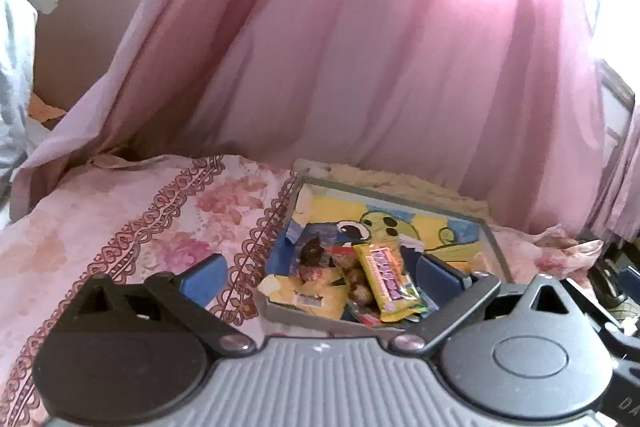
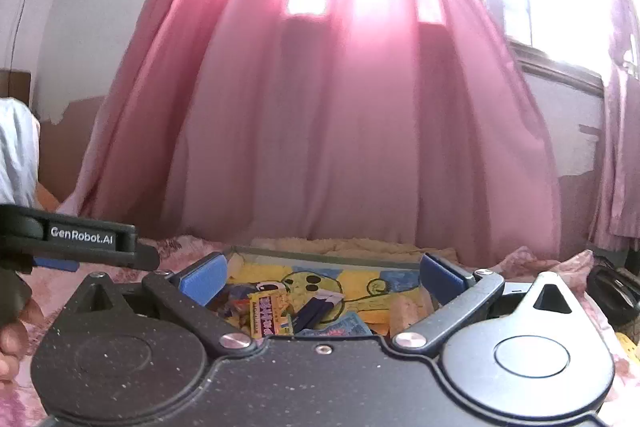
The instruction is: Organize snacks
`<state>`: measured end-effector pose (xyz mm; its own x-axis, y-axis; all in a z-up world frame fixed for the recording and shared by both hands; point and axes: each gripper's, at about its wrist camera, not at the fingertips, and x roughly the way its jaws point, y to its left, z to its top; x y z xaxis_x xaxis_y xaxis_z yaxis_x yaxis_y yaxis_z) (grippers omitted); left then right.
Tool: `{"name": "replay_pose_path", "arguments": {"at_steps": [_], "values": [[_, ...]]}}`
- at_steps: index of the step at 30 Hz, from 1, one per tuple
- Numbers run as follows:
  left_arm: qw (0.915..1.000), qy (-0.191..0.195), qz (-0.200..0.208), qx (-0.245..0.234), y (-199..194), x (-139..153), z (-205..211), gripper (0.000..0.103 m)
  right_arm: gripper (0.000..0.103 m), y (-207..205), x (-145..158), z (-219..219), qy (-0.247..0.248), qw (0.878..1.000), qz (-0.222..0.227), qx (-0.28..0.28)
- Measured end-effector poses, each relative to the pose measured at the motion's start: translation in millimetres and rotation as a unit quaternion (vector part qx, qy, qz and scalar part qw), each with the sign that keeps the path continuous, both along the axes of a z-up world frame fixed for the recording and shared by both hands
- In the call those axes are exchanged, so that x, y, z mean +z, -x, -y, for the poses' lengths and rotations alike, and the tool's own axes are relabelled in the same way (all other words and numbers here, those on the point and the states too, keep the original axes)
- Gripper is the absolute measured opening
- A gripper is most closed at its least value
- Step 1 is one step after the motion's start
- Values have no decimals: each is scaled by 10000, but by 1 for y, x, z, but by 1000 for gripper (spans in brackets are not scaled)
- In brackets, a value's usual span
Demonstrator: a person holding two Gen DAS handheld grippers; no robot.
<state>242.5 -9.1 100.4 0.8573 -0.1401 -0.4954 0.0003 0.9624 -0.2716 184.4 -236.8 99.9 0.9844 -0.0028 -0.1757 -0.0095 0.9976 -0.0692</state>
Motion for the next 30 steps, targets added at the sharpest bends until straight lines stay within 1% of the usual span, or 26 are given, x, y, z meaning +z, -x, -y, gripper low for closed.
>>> {"name": "replay_pose_path", "arguments": {"at_steps": [5, 11, 14, 20, 25, 30], "values": [[9998, -72, 203, 45, 38, 8, 5, 102, 102, 39, 6, 5, -187, 9997, 92, -89], [9964, -455, 719, 39, 96, 9, 16, 102, 102, 87, 1, 13, -272, 9996, 50, -78], [9946, -561, 875, 37, 121, 5, 18, 103, 102, 106, -4, 17, -328, 9994, 36, -93], [9914, -854, 996, -1, 156, -3, 22, 103, 102, 138, -16, 21, -532, 9984, -55, -194], [9915, -872, 962, 34, 178, -12, 20, 103, 102, 158, -32, 17, -608, 9977, -172, -234], [9912, -982, 883, 52, 194, -28, 18, 103, 102, 169, -51, 11, -617, 9970, -325, -331]]}}
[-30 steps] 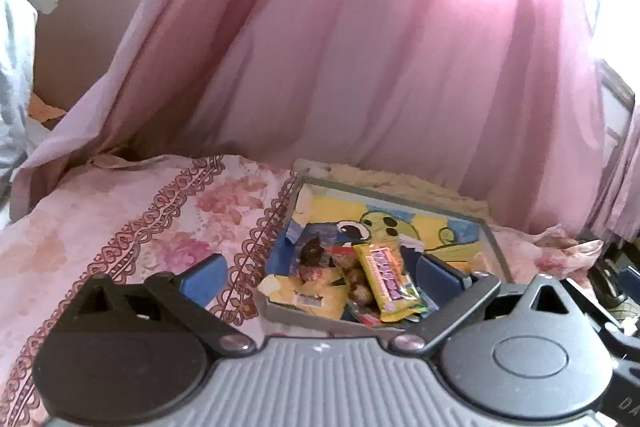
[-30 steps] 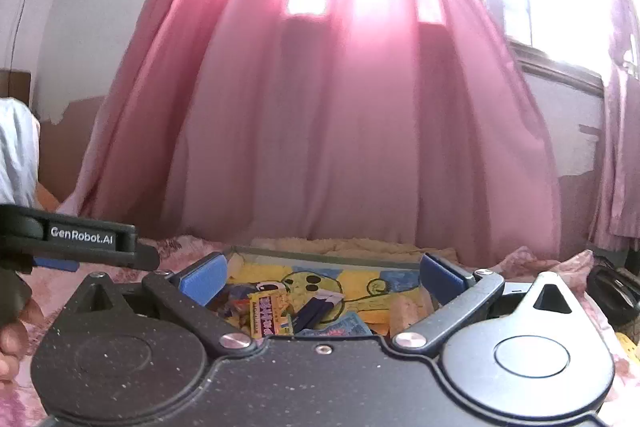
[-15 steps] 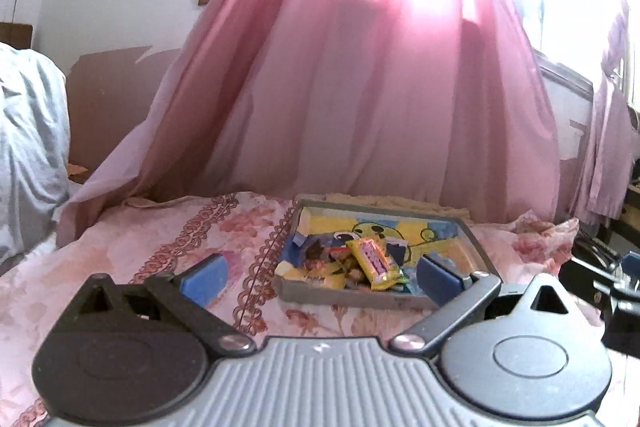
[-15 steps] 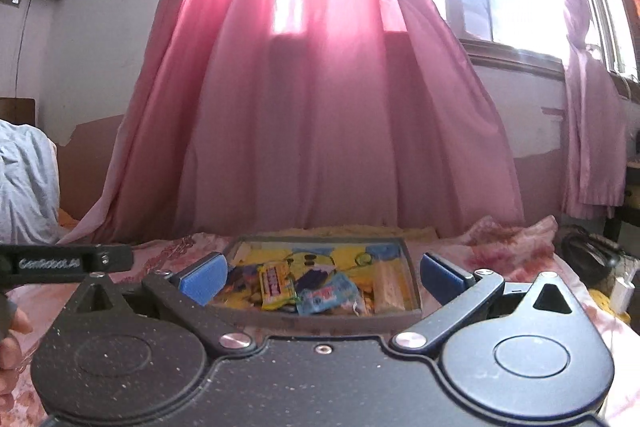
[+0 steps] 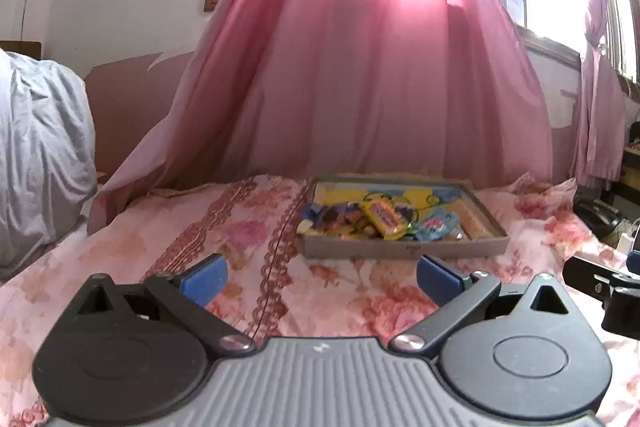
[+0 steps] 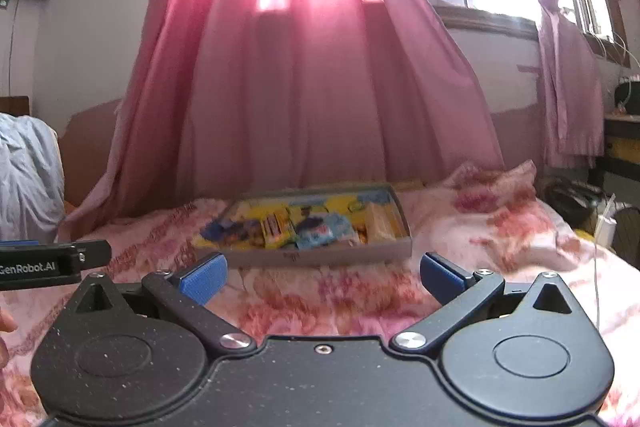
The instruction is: Organize snacks
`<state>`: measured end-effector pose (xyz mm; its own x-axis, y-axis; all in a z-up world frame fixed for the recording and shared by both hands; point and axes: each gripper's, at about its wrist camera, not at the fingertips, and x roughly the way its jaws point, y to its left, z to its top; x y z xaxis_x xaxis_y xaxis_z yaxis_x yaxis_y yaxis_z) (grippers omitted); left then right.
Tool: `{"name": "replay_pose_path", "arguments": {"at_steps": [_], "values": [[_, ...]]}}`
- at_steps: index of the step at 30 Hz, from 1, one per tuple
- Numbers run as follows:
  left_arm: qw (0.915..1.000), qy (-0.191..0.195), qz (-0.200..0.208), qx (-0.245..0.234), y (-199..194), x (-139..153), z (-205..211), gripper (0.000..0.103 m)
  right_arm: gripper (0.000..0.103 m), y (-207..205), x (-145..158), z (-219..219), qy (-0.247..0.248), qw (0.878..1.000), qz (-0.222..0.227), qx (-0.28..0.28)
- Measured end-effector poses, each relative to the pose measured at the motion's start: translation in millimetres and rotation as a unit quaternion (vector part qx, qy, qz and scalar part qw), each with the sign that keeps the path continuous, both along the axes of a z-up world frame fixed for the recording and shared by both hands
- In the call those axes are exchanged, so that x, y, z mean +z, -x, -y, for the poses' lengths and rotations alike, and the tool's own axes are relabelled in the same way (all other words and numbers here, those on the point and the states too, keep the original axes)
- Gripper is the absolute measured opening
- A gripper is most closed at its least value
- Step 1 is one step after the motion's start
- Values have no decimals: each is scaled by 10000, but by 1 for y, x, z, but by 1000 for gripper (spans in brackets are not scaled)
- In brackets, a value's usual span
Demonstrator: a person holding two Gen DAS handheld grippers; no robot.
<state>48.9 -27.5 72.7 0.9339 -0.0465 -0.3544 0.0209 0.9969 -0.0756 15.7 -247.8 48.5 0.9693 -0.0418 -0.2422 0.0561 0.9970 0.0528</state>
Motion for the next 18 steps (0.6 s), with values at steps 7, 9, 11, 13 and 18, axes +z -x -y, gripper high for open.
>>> {"name": "replay_pose_path", "arguments": {"at_steps": [7, 9, 11, 13, 18], "values": [[9998, 9, -192, 83, 3, -23, -5, 103, 102, 1, -22, -4, -15, 9999, -159, -54], [9997, -34, -221, 119, 2, -27, -6, 103, 102, 0, -26, -5, 0, 9999, -147, -53], [9996, -64, -237, 144, 1, -32, -6, 103, 102, -2, -32, -6, -7, 9999, -166, -41], [9993, -91, -315, 197, -1, -36, -7, 103, 102, -4, -37, -5, -32, 9998, -216, -9], [9964, -103, -663, 520, -14, -46, -12, 103, 102, -12, -50, -4, -75, 9992, -389, 16]]}}
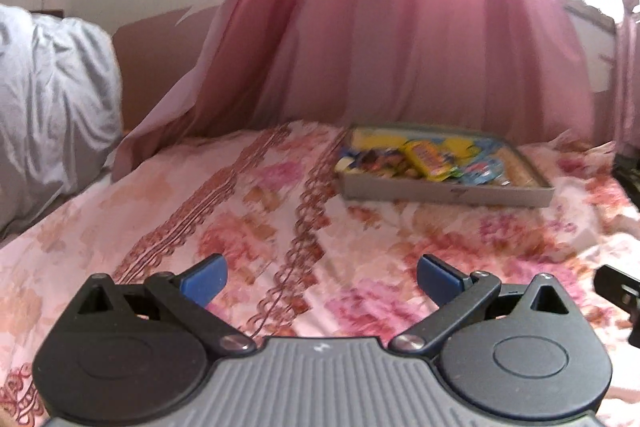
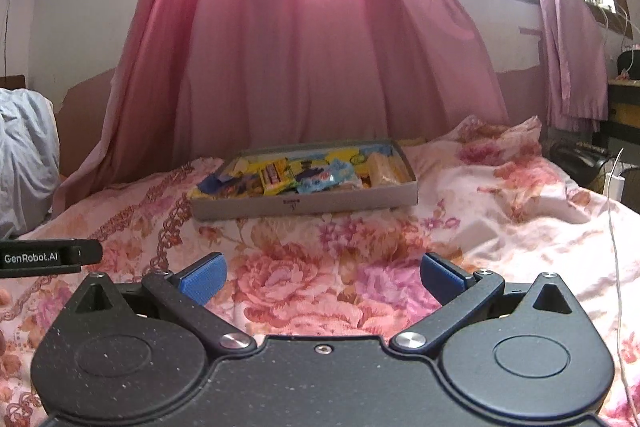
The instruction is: Organize snacks
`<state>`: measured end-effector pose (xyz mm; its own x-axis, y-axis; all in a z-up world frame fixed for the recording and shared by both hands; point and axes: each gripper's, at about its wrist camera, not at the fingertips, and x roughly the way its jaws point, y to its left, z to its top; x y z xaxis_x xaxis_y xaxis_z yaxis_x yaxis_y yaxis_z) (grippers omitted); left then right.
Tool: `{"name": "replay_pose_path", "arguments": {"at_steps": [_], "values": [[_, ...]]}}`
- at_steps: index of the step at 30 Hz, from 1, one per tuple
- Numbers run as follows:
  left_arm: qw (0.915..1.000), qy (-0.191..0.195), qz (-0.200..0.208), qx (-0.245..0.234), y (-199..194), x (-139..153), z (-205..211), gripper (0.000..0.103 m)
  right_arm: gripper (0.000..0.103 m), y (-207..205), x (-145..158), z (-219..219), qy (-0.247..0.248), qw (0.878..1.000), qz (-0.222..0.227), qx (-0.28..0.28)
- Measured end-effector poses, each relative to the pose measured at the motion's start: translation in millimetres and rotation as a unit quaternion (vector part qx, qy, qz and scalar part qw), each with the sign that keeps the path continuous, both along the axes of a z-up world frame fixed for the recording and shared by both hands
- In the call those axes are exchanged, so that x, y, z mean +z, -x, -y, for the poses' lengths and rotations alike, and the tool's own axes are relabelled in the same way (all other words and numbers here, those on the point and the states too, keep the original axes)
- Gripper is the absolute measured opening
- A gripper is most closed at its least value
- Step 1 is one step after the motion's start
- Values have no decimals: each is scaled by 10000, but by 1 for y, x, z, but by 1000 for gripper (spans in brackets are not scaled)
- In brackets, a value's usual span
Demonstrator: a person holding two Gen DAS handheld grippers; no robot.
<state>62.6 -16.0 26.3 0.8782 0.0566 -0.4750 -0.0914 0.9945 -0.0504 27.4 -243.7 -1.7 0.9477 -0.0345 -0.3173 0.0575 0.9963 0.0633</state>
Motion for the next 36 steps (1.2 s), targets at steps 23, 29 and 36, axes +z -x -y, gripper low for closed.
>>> {"name": "replay_pose_path", "arguments": {"at_steps": [23, 29, 36], "values": [[9995, -173, -9, -267, 5, -13, 5, 103, 102, -13, -14, 6, -144, 9996, -245, -37], [9995, -145, 8, -279, 6, -12, 4, 103, 102, -11, -14, 4, -117, 9997, -234, 18], [9994, -156, 21, -303, 8, -12, 5, 103, 102, -13, -14, 4, -97, 9996, -249, 30]]}}
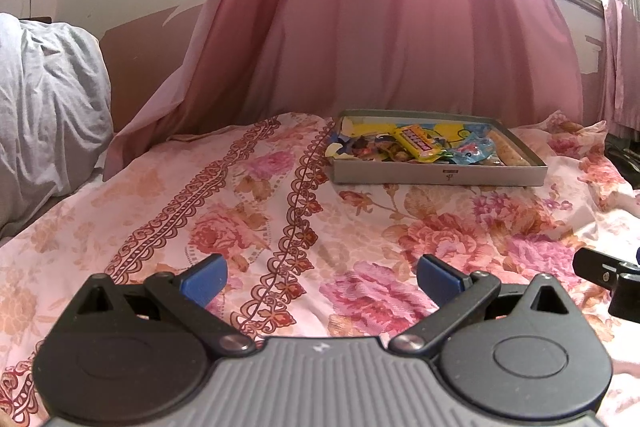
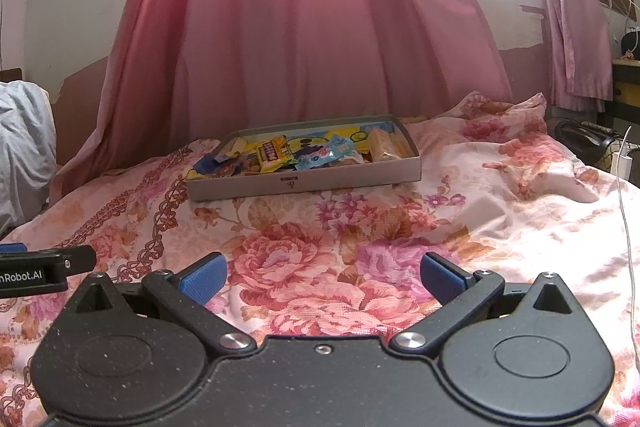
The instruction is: Organize snacks
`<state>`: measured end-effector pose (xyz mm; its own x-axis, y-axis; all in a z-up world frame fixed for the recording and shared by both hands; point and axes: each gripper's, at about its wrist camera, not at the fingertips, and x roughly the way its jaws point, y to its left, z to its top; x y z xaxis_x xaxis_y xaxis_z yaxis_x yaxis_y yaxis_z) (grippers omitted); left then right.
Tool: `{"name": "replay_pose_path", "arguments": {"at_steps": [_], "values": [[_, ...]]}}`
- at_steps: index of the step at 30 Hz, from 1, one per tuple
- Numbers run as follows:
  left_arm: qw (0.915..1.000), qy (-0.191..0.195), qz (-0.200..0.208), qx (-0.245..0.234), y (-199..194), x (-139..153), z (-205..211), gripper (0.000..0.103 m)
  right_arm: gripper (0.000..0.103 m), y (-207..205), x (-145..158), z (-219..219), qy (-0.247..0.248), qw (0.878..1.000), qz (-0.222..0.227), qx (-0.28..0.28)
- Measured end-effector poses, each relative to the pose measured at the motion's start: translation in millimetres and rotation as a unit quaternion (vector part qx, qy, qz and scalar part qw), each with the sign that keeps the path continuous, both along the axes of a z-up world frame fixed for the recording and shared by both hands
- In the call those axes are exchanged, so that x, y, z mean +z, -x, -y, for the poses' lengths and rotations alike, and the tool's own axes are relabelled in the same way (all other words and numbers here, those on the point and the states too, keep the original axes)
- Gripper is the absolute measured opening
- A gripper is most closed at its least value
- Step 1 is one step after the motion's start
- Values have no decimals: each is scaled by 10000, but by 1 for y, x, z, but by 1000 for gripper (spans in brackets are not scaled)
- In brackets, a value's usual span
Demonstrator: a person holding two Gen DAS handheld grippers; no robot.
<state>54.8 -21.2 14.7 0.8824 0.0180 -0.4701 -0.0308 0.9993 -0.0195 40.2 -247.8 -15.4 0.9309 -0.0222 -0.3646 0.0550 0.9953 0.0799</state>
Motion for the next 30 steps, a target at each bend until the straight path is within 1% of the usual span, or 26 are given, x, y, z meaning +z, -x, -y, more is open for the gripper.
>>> {"name": "replay_pose_path", "arguments": {"at_steps": [7, 14, 30], "values": [[9999, -56, 17, -97, 2, 0, 3, 103, 102, -1, -1, -1, 33, 10000, -21, 41], [10000, -31, -7, 23, 1, 0, 2, 103, 102, -1, -3, -2, 96, 9999, -36, 73], [9999, -43, -95, 64, 0, -2, 0, 103, 102, 0, -5, -4, 160, 9998, -68, 121]]}}
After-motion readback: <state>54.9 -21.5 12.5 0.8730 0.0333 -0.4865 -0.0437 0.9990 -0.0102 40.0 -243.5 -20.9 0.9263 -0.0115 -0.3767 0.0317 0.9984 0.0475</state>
